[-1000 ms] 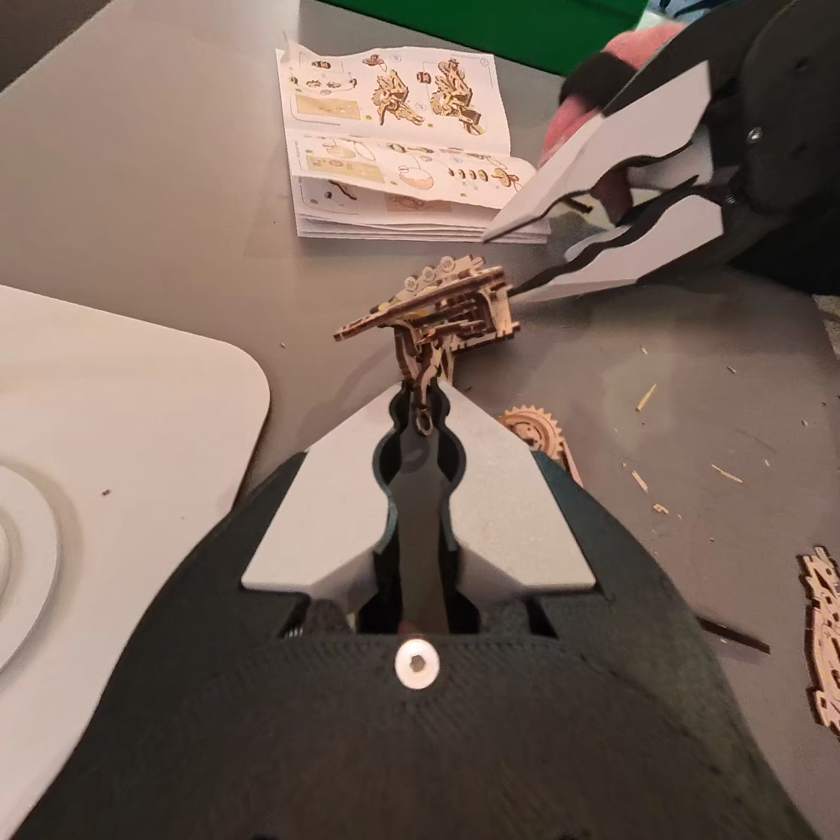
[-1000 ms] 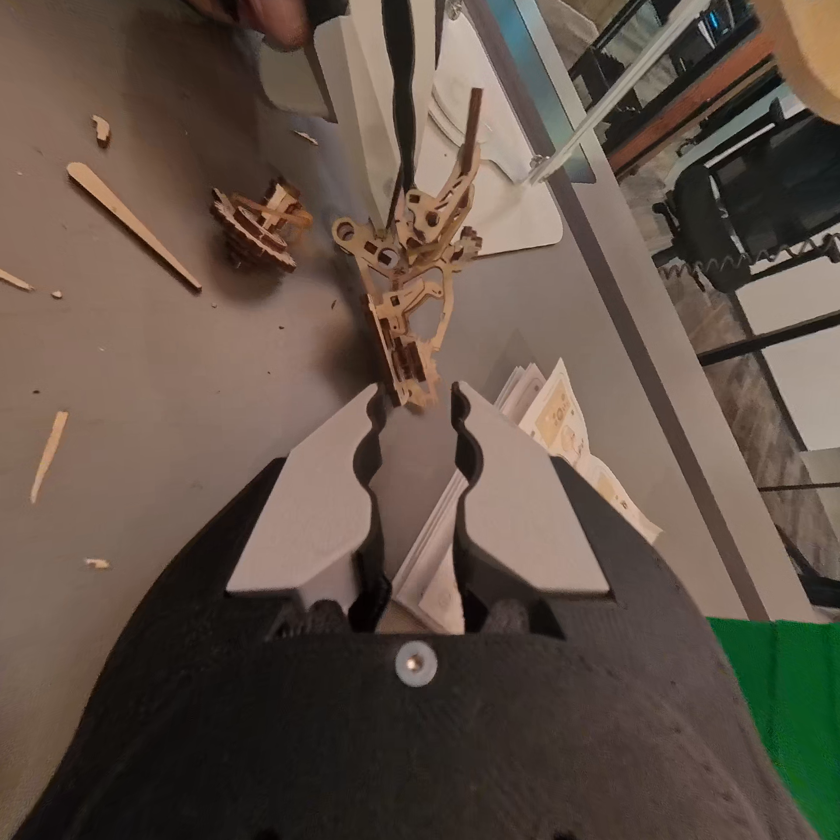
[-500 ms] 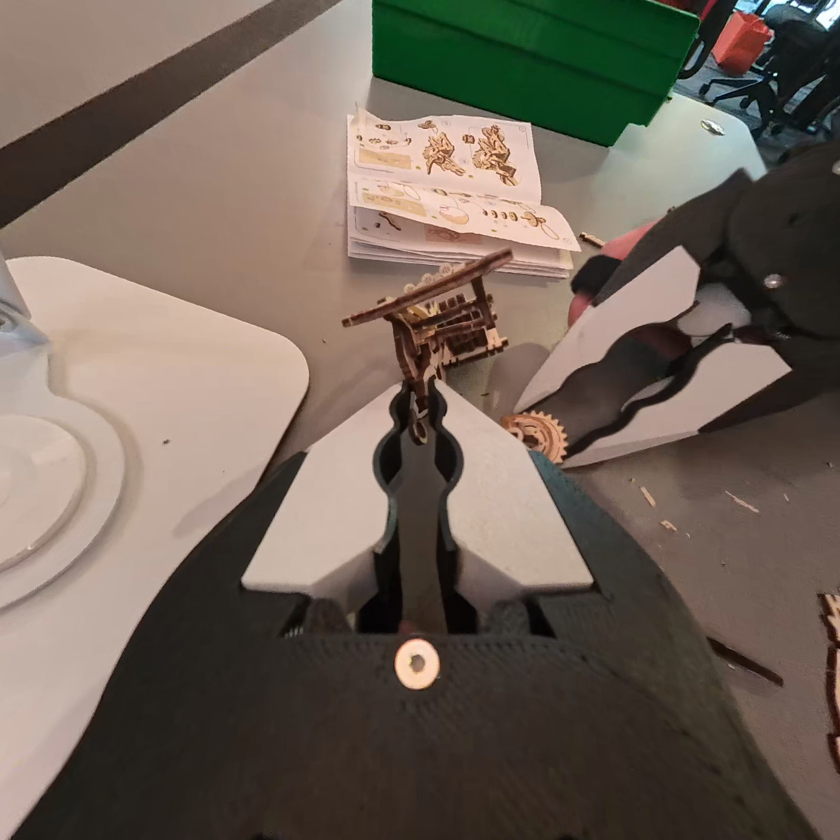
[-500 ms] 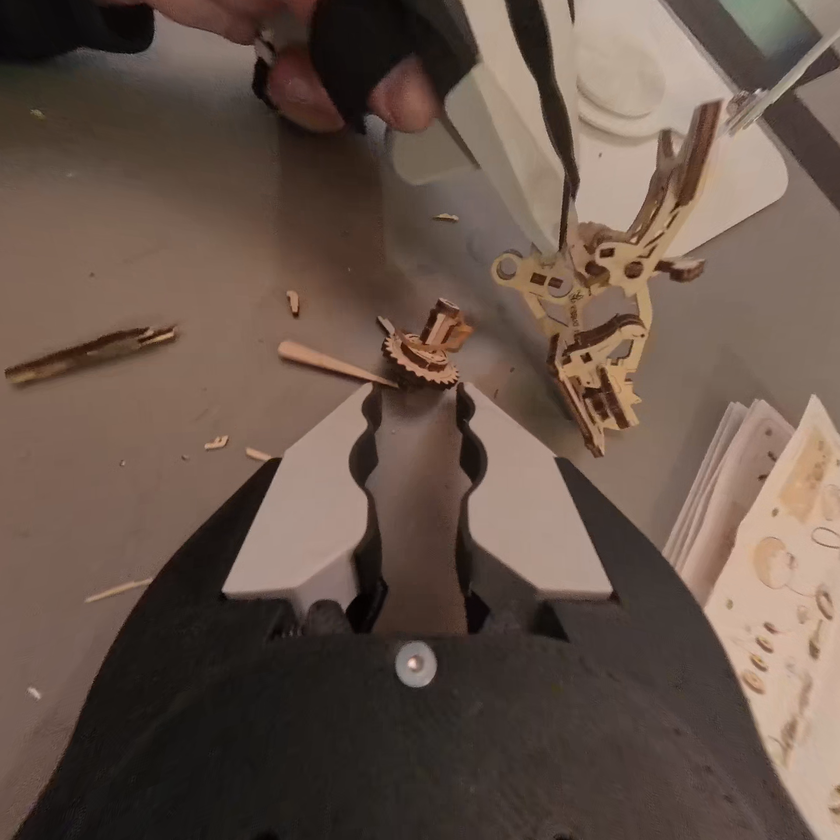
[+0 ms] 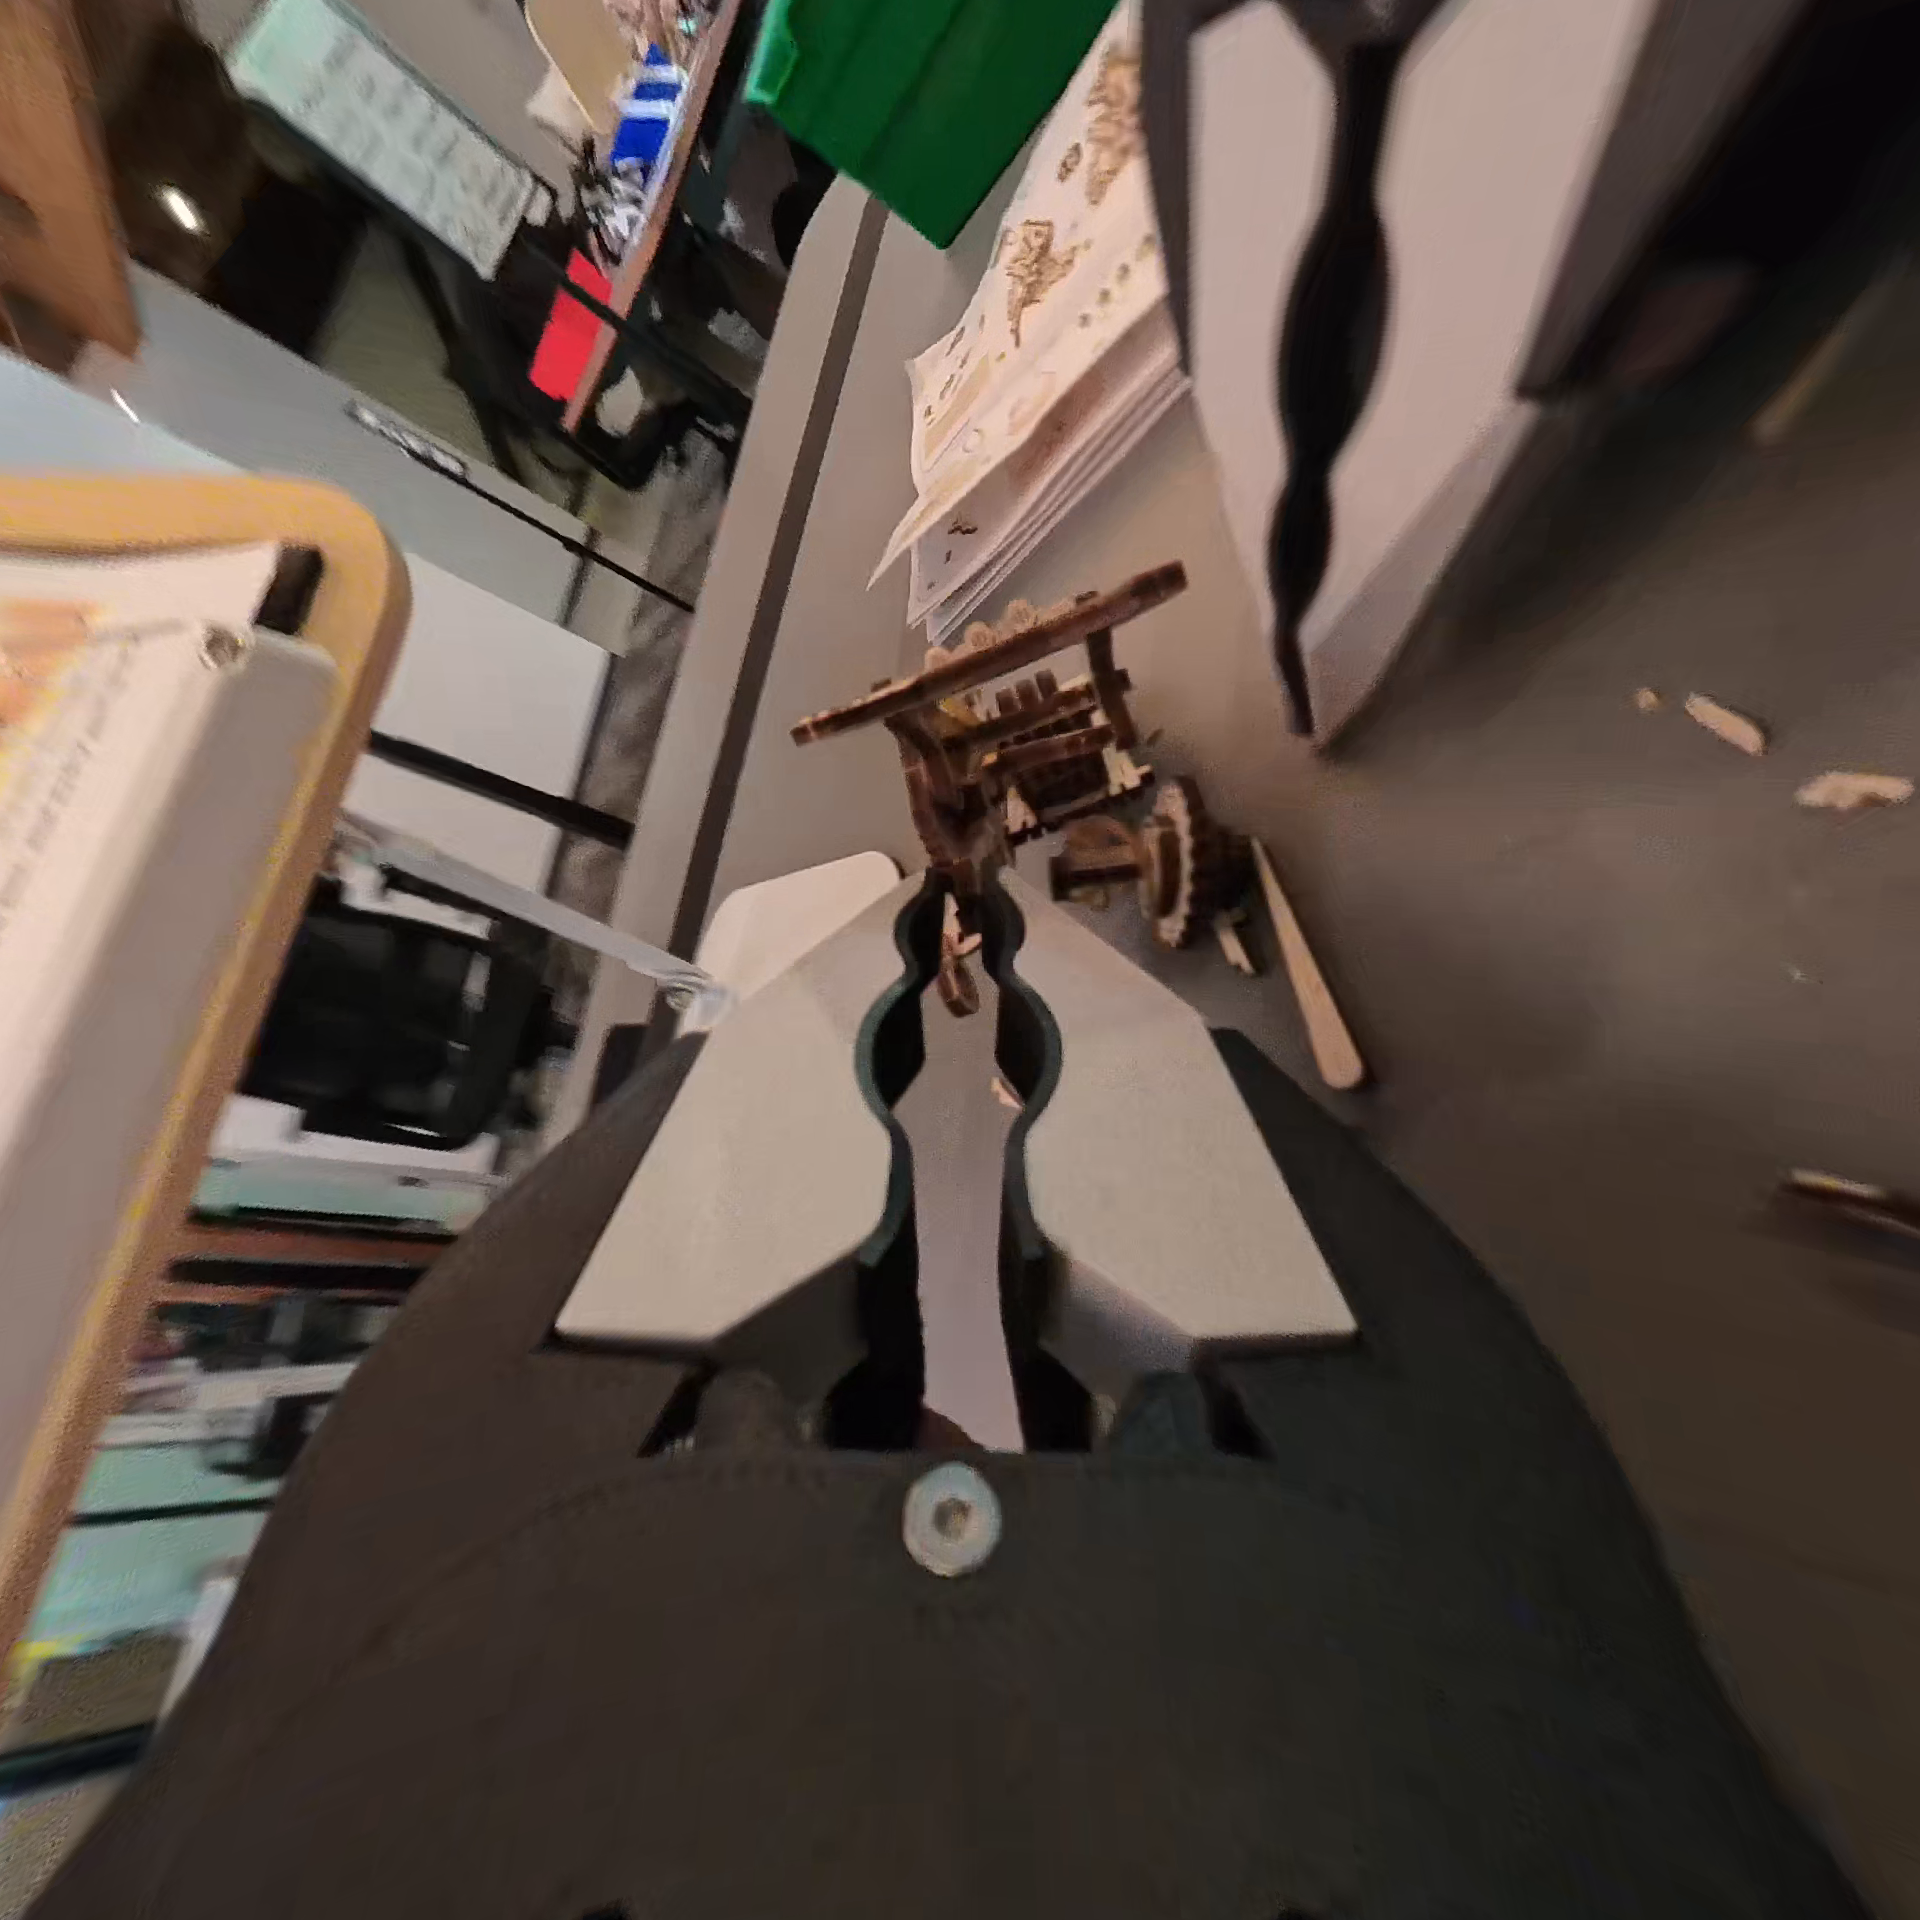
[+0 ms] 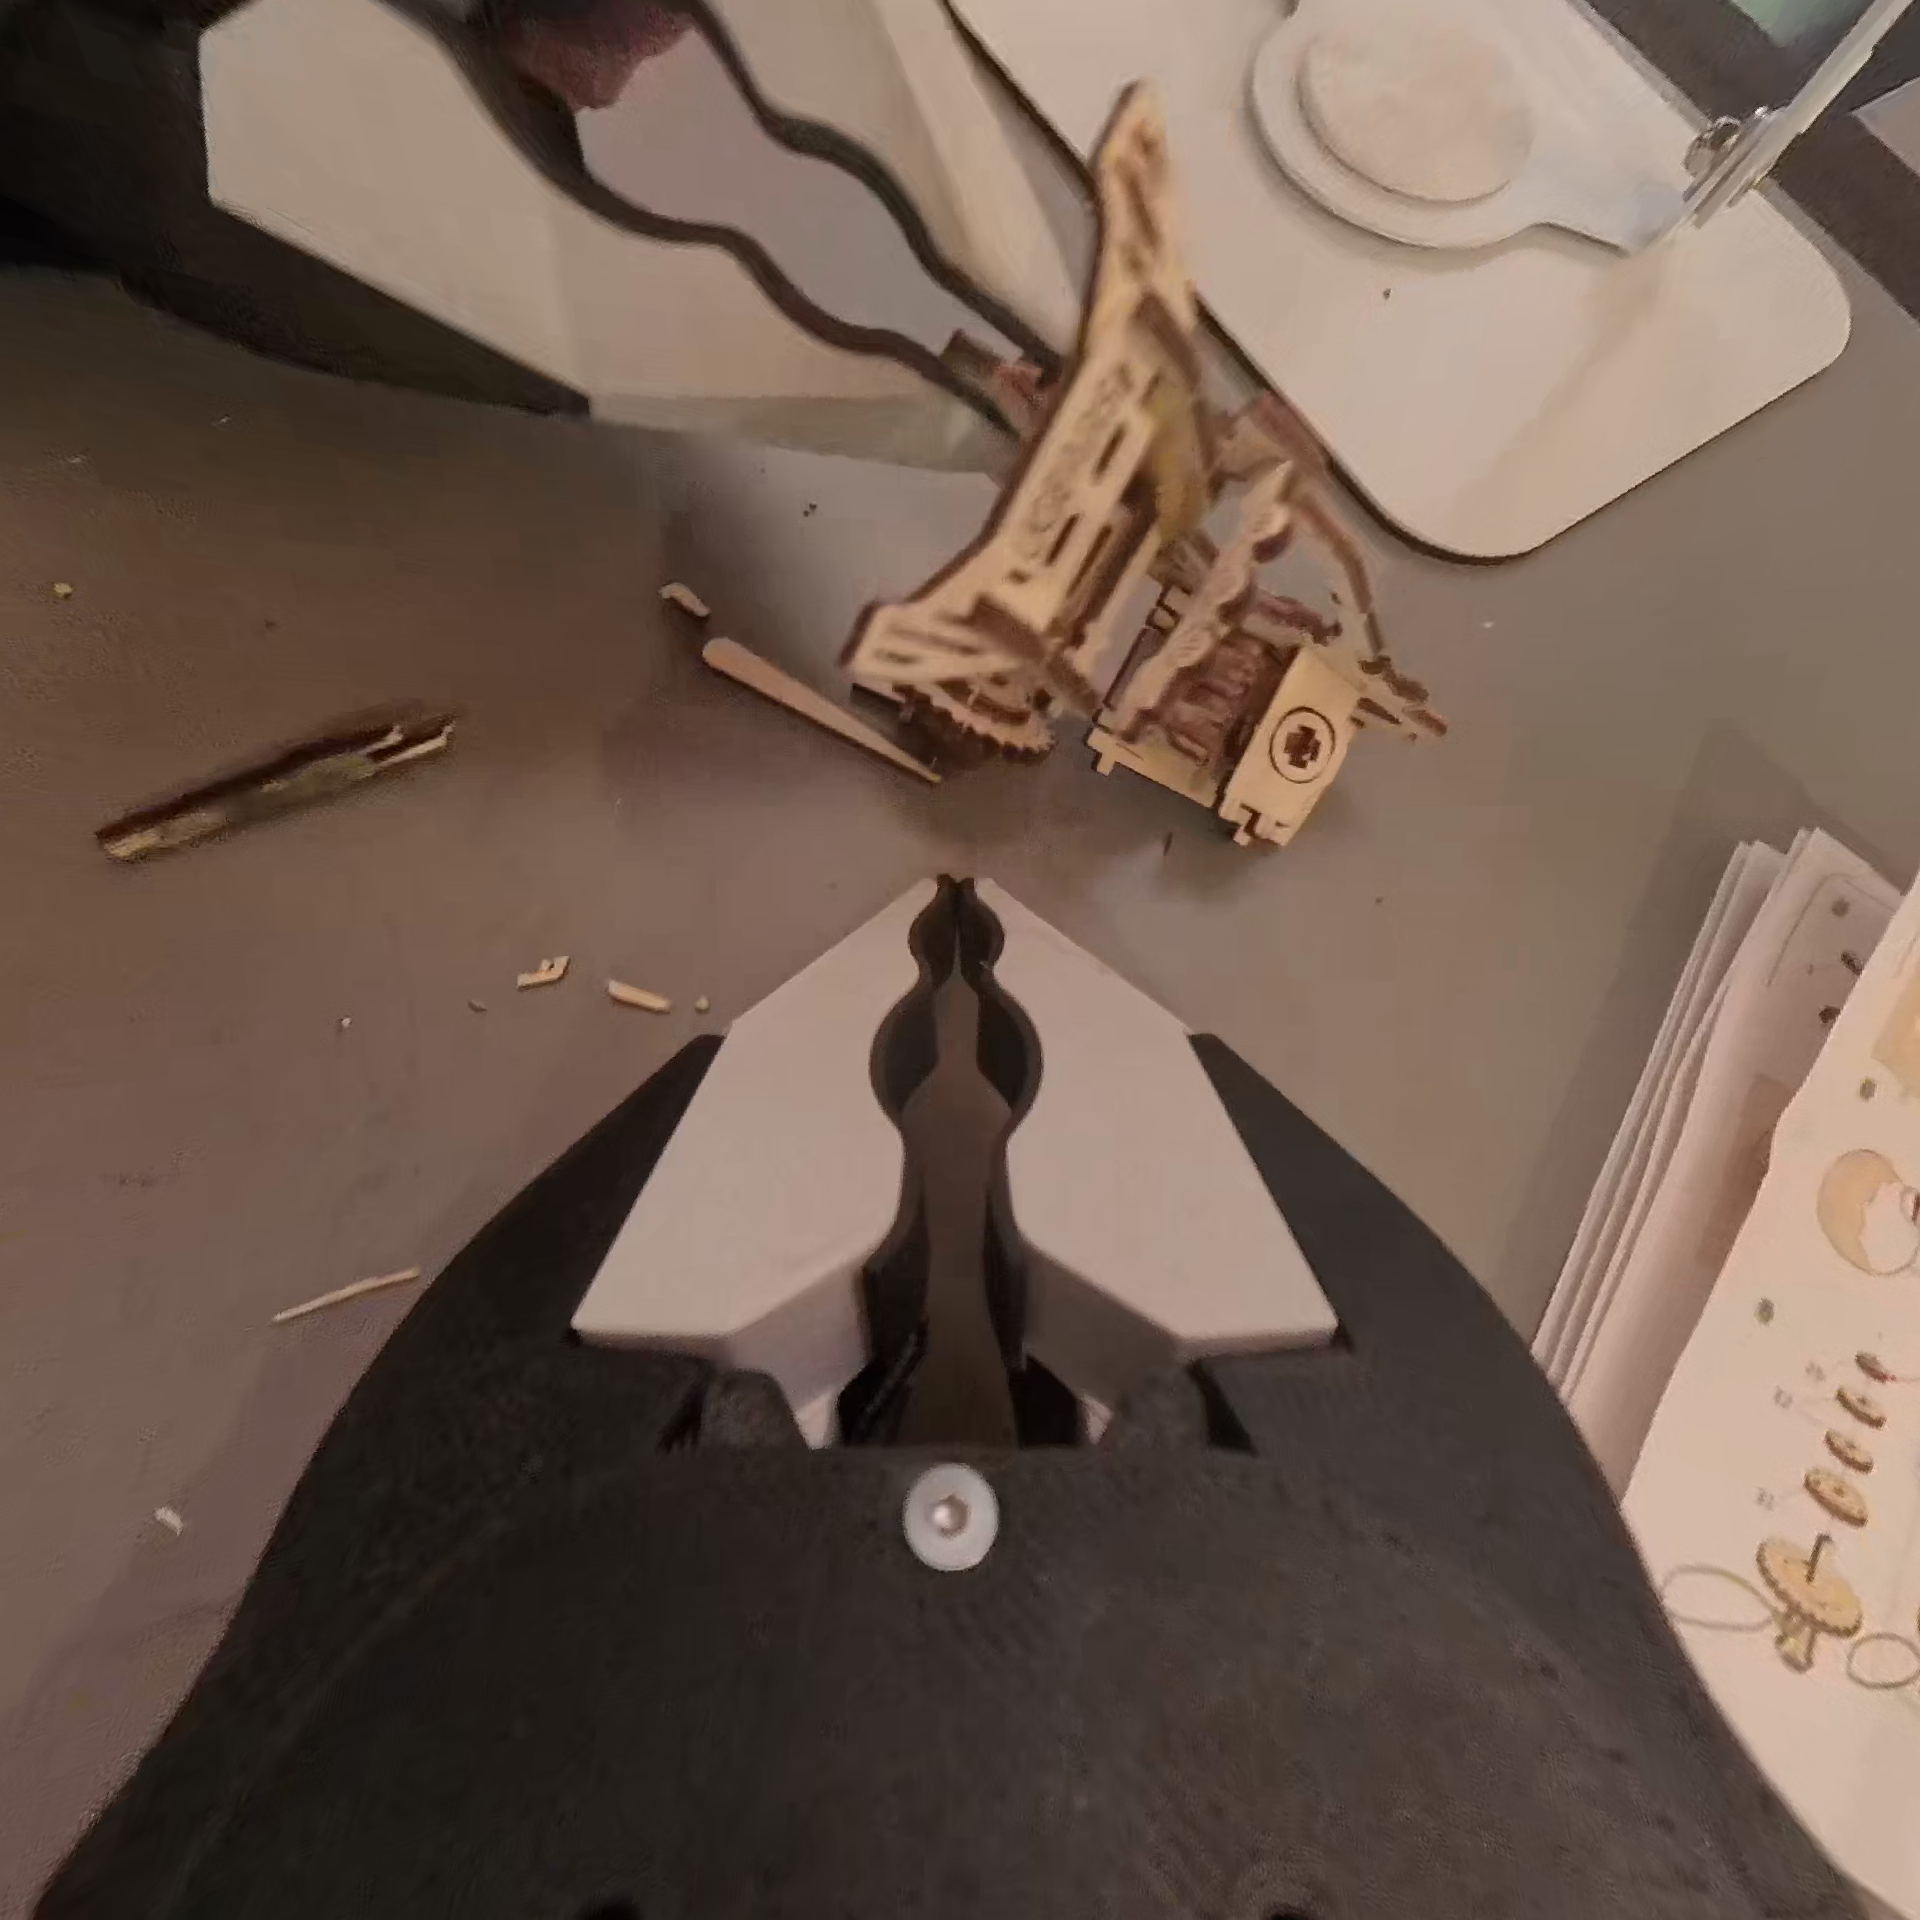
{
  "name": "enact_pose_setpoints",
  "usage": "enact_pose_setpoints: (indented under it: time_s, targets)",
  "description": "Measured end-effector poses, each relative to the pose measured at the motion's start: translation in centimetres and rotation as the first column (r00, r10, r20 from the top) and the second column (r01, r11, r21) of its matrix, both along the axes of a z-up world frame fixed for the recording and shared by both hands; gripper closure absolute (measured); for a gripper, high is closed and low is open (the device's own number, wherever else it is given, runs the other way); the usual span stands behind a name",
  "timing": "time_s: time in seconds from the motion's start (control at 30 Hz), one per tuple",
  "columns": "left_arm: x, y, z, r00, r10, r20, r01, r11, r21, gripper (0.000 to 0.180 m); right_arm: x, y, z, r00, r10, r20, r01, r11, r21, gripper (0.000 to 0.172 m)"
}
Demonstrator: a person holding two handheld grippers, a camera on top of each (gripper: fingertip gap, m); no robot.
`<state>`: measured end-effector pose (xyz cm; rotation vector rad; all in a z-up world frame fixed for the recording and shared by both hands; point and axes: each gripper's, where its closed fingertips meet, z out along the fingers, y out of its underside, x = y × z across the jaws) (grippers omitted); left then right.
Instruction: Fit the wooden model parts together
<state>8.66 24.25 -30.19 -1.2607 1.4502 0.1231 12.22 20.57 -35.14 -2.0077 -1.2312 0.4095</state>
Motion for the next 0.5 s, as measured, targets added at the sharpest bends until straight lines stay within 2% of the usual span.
enact_pose_setpoints:
  time_s: [0.07, 0.13, 0.5]
  targets:
    - [-0.1, -0.7, -0.5, 0.998, -0.016, -0.065, 0.021, 0.996, 0.089, 0.176, 0.3, -0.2, 0.0, 1.0, -0.003, 0.004, 0.003, 1.0, 0.002, 0.172]
    - [-0.2, -1.3, -0.7, 0.996, -0.033, -0.084, 0.043, 0.991, 0.125, 0.176, 0.4, -0.3, 0.0, 1.0, -0.009, 0.002, 0.009, 1.0, 0.005, 0.172]
    - [-0.7, -2.0, -1.1, 0.993, -0.06, -0.103, 0.075, 0.986, 0.15, 0.176, 0.4, -0.3, 0.0, 1.0, -0.006, 0.002, 0.006, 1.0, 0.02, 0.172]
